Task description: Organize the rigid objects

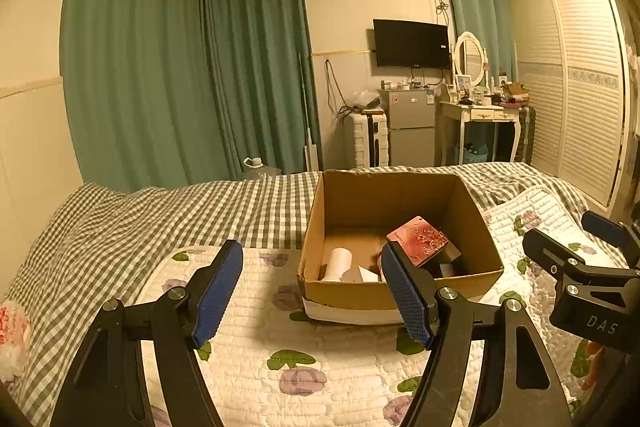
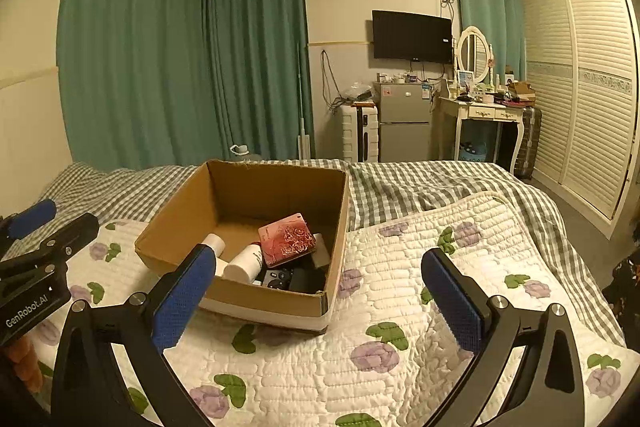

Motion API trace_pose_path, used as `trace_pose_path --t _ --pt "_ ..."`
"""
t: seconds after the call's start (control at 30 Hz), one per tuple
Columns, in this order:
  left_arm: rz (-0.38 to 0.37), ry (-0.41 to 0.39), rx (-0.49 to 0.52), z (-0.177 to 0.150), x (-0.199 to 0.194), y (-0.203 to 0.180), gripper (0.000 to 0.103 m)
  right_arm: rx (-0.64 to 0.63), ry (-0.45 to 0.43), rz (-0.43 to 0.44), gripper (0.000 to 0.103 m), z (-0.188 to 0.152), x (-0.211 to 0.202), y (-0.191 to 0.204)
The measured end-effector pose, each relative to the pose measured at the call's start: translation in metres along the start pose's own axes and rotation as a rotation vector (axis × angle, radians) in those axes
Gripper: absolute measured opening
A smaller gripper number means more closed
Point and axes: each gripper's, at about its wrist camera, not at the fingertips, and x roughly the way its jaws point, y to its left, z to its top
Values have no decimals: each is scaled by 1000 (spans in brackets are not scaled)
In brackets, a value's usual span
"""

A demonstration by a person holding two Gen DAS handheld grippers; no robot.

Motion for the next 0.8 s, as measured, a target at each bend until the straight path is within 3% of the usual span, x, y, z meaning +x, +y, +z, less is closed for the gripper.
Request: trace_pose_path --t 0.8 --pt "-2 9 5 -2 1 -1 75 -3 13 -11 103 -2 3 2"
